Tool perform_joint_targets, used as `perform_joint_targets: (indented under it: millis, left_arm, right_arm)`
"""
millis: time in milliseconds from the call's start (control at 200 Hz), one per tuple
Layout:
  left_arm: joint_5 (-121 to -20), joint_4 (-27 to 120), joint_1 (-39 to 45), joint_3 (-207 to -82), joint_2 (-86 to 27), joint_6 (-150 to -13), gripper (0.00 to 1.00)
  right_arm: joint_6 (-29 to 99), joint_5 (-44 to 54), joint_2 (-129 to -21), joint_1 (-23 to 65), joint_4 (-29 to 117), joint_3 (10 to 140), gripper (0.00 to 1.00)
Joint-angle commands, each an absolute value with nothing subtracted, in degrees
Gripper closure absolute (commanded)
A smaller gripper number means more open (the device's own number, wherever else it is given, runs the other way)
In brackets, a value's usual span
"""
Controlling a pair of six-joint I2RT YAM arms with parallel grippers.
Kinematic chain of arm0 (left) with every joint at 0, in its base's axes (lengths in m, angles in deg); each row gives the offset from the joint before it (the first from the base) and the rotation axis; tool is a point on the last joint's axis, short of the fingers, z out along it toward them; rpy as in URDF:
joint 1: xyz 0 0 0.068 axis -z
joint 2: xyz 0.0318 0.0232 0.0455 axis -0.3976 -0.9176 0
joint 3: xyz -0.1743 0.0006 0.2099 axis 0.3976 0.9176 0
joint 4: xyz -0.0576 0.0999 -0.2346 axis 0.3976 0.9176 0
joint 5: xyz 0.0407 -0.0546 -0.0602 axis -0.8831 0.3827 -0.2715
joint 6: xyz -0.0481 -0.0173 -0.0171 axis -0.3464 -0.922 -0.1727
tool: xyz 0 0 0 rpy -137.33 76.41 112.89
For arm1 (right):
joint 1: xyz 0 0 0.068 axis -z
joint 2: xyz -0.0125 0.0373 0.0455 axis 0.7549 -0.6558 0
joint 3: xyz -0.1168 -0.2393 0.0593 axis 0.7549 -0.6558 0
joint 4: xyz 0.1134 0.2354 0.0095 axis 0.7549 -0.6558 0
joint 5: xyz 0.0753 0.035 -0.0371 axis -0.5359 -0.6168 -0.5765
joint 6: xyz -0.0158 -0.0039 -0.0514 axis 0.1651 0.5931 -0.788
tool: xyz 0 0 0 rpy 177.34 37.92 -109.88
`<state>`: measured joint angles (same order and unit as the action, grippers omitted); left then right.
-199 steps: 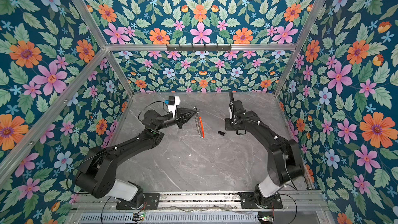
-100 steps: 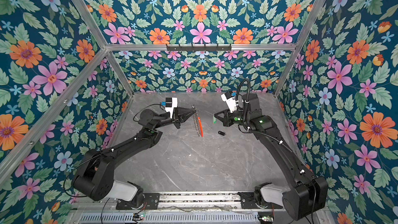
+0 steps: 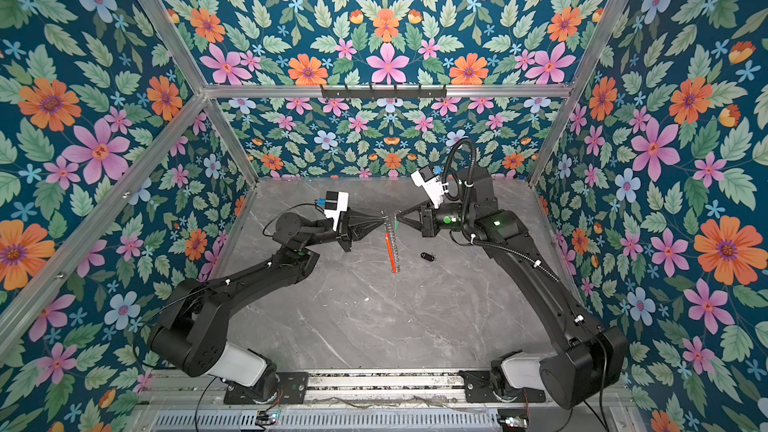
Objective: Put the keys on the keyring
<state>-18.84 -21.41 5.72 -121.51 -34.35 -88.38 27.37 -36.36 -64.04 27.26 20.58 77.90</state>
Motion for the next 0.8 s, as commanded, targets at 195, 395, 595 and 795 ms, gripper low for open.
perform_joint_targets:
  millis: [195,395,595,795]
  left_arm:
    - [-16.9,-26.6,5.7,-121.2,-34.2,-84.2,1.0]
    - [-16.0,-19.9,5.4,-122.7,-34.2,-78.7,1.0]
    - [-14.2,-7.2,5.2,-124.6,-33.1,-67.8,1.0]
    - [-11.8,-3.0,5.2,-126.3,-33.8,-65.0,1.0]
  right_arm:
    - [23.8,-40.9,-66.5,26.3,11.8,82.2,1.0]
    - [20.7,-39.6,-67.4,26.3,6.1,84.2,1.0]
    - [17.2,-38.6,-70.2,25.4,-0.7,87.5,1.0]
    - [15.8,-39.5,-73.4,25.2,-3.7,90.3,1.0]
